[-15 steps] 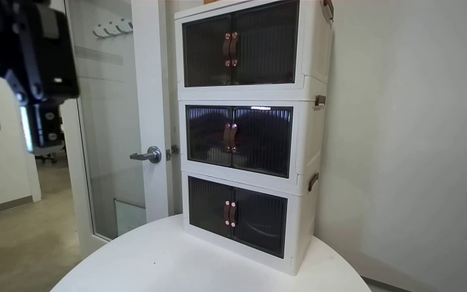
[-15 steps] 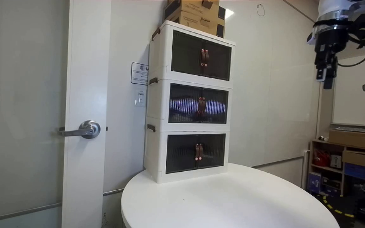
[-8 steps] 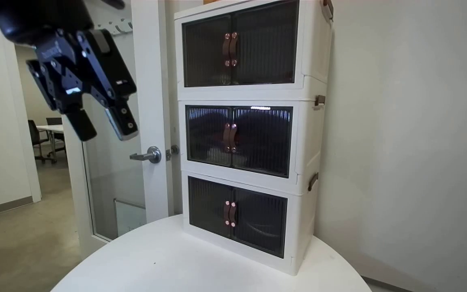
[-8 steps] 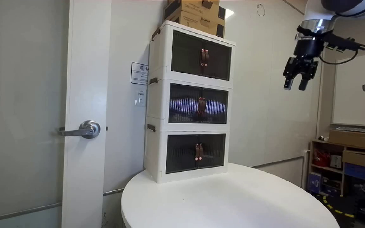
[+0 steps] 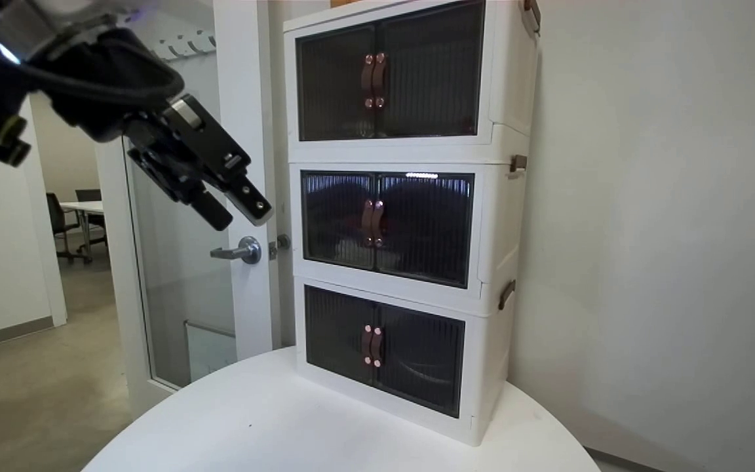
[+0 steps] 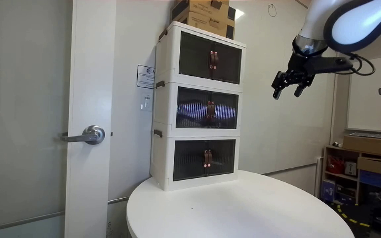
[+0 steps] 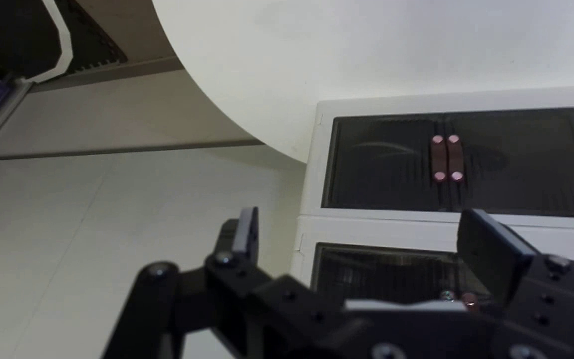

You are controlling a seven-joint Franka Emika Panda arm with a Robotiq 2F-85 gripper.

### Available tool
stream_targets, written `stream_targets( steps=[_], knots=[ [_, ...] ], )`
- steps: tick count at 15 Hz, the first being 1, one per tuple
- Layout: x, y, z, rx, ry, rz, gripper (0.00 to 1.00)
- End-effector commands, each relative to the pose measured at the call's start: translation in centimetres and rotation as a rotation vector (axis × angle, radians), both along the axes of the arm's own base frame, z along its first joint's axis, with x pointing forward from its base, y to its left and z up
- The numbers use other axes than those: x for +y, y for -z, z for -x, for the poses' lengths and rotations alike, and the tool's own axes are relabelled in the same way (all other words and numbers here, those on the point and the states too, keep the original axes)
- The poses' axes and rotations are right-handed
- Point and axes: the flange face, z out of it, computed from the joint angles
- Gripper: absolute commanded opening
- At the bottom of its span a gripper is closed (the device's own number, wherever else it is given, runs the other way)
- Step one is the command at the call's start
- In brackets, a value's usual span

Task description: Open the middle shelf compartment

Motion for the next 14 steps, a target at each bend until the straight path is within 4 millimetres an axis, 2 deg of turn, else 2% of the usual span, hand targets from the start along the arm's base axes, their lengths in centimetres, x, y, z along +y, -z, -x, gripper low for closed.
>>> stream_targets(
  steps=[1,5,6,9,14],
  knots=[
    [-1.8,2.9,-1.8,-0.132,0.113,0.004,1.0],
    [-5.7,5.1,-2.9,-0.255,0.285,-0.019,1.0],
    [-4.4,4.7,-2.3,-0.201,0.224,-0.008,1.0],
    [-6.1,5.6,-2.6,-0.226,0.285,-0.015,1.0],
    [-5.8,5.5,-2.7,-0.233,0.286,-0.018,1.0]
  ],
)
